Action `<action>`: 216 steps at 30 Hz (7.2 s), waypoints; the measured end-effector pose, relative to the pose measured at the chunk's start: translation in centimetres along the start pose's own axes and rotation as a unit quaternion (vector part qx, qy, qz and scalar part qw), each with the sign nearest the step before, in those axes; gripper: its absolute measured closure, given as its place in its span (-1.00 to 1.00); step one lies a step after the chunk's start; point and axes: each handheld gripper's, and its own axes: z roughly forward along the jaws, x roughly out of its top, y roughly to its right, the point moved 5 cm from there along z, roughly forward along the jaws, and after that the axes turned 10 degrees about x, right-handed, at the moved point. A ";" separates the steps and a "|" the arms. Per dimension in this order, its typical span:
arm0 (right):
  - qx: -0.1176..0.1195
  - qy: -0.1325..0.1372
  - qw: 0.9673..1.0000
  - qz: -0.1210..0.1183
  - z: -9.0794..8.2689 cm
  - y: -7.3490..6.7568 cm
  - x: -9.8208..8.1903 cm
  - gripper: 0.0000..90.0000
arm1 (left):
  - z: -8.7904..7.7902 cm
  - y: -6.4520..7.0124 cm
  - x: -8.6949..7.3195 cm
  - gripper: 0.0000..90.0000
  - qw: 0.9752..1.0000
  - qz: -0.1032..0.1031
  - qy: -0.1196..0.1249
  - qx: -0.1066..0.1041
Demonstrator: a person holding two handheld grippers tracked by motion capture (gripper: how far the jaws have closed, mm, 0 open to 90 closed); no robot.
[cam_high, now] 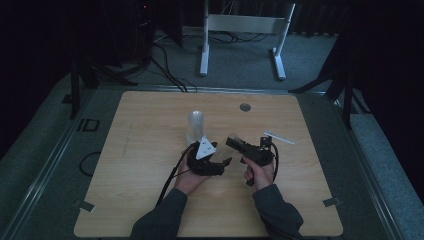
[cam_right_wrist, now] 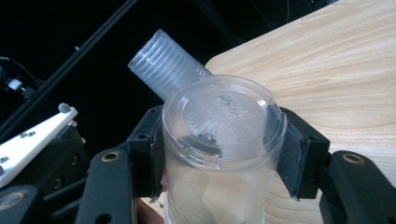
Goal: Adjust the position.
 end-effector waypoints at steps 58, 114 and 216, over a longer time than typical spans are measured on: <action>-0.020 -0.125 0.983 -0.131 -1.7 -0.7 0.4 -0.44 | -1.4 -2.0 0.1 -0.36 1.000 0.015 -0.016 -0.003; -0.112 -0.338 0.876 -0.324 -2.0 -1.5 0.6 -0.26 | -2.4 -2.4 0.0 -0.36 0.992 0.092 -0.063 -0.060; -0.062 -0.580 0.687 -0.433 -0.2 -3.2 -3.1 -0.26 | -1.6 1.1 -2.2 -0.35 0.933 0.276 -0.179 -0.146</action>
